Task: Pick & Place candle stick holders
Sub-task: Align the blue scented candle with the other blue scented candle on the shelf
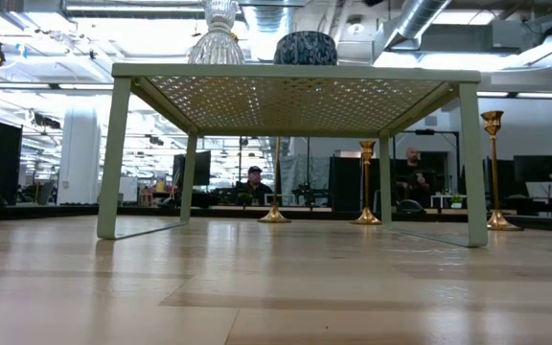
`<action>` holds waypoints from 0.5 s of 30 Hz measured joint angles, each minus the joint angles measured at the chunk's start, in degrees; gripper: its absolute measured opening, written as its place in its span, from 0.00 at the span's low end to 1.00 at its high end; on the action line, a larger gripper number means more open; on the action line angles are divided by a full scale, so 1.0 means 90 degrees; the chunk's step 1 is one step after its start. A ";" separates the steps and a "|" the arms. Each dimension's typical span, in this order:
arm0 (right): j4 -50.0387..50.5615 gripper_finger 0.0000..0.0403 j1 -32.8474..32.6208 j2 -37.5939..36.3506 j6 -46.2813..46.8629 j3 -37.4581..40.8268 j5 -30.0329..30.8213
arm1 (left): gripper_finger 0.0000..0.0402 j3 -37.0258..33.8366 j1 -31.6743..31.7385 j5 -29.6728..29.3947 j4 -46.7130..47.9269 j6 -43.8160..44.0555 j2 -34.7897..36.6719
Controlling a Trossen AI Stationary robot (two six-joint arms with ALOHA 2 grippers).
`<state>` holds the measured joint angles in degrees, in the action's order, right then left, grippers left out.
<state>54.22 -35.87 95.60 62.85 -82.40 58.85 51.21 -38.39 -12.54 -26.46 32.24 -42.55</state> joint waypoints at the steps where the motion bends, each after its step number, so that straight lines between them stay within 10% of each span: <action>1: -0.0219 0.04 0.0052 0.0066 0.0000 0.0086 -0.0002 | 0.55 0.0001 0.0000 -0.0032 0.0014 -0.0035 0.0054; 15: -0.1381 0.01 0.0534 0.0881 -0.0685 0.0137 -0.0451 | 0.38 0.0006 0.0000 -0.0111 0.0092 -0.0038 0.0151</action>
<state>41.79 -31.07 103.53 56.68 -81.17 54.80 51.27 -38.39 -13.54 -25.63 31.90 -41.19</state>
